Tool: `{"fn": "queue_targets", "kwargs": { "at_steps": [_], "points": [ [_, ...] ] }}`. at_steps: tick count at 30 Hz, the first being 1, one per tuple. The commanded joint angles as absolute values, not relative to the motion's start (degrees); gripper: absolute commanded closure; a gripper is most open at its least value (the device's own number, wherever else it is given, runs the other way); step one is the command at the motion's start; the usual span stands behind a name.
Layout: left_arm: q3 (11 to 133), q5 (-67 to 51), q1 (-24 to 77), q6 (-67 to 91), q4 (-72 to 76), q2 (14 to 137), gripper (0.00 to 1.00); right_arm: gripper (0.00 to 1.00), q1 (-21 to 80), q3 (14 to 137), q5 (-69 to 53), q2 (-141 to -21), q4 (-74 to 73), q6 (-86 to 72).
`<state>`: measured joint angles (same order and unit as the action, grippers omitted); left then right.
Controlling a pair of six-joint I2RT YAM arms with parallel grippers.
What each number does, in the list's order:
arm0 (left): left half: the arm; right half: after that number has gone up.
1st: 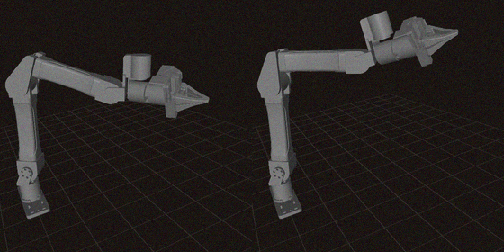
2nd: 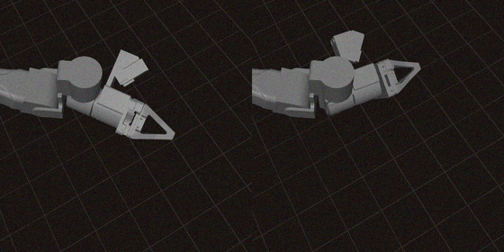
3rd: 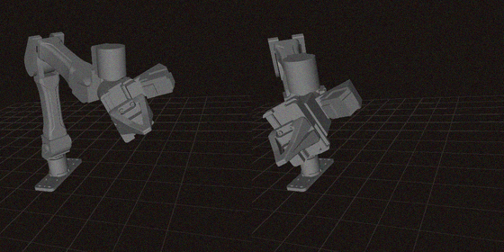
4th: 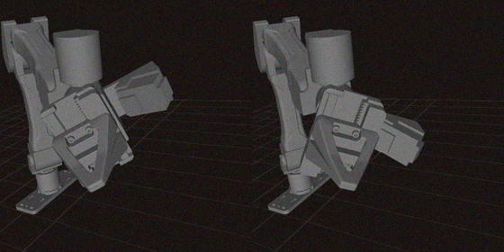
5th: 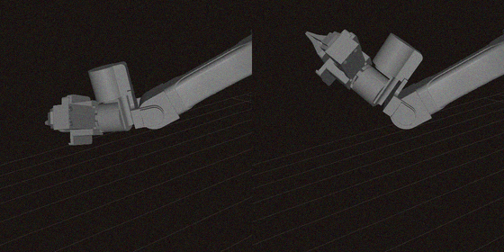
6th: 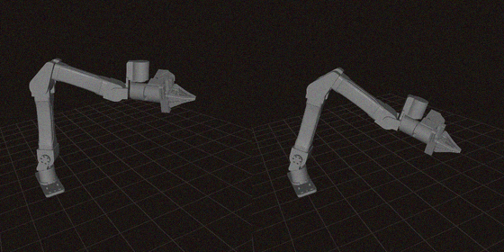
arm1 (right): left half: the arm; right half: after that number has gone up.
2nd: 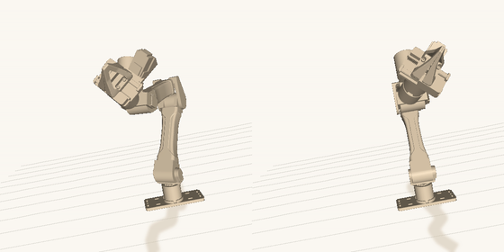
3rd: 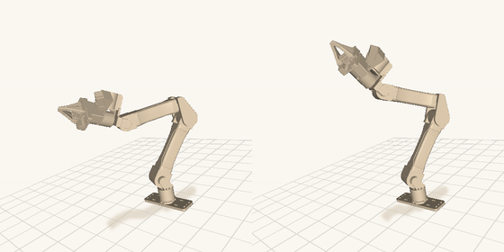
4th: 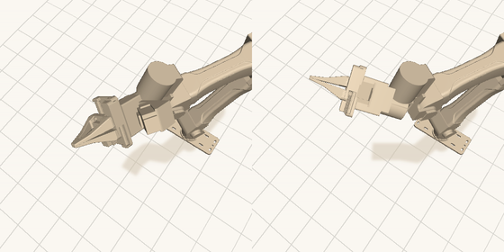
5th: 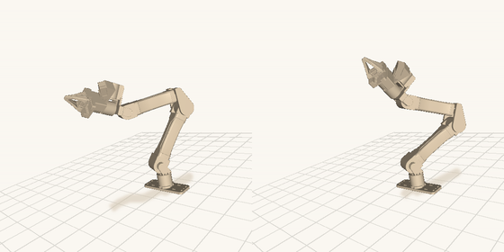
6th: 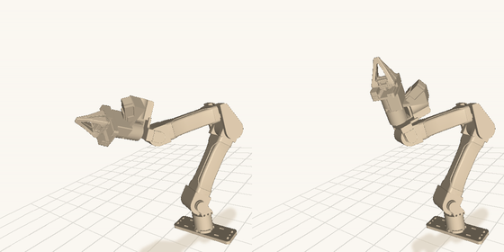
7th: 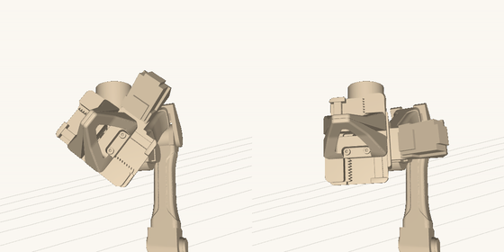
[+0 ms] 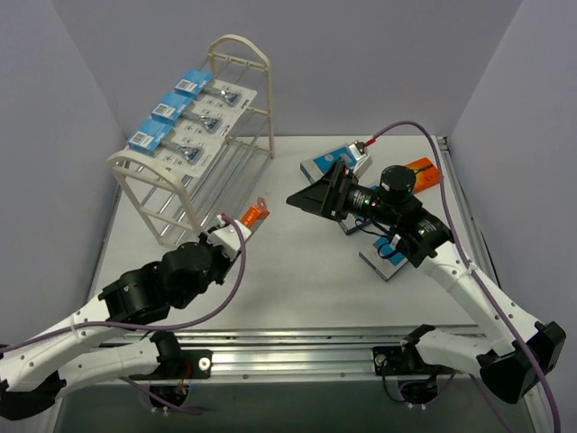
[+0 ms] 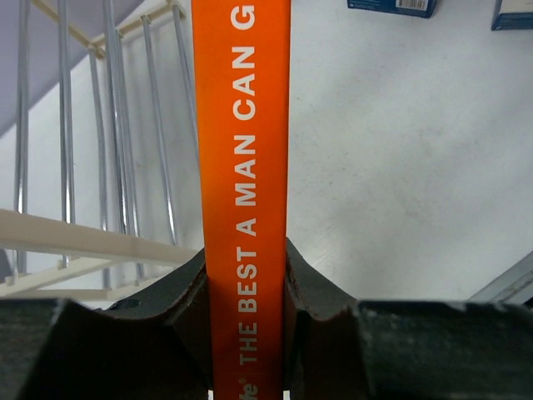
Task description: Place and organize the shaving razors onto the shelf
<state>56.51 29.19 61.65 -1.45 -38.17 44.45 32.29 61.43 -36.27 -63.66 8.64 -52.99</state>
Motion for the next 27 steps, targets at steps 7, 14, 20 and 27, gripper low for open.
{"fn": "queue_targets", "kwargs": {
  "at_steps": [7, 14, 20, 27],
  "points": [
    [56.60, 60.10, 76.89, -15.80, -26.64, 49.39, 0.98, 0.00, 29.88, 71.19, -38.05, -66.71, -5.08, -57.93],
    [52.30, 72.77, 85.95, -29.96, -13.28, 53.70, 0.98, 0.00, 29.97, 69.17, -40.52, -67.67, -9.84, -53.72],
    [45.29, 79.26, 89.99, -46.20, 2.07, 57.73, 0.98, 0.00, 30.06, 69.00, -41.13, -66.36, -8.88, -53.26],
    [37.98, 81.74, 93.51, -69.76, 32.56, 60.20, 0.98, 0.01, 32.60, 68.11, -43.85, -68.73, -9.84, -49.58]
  ]
}}
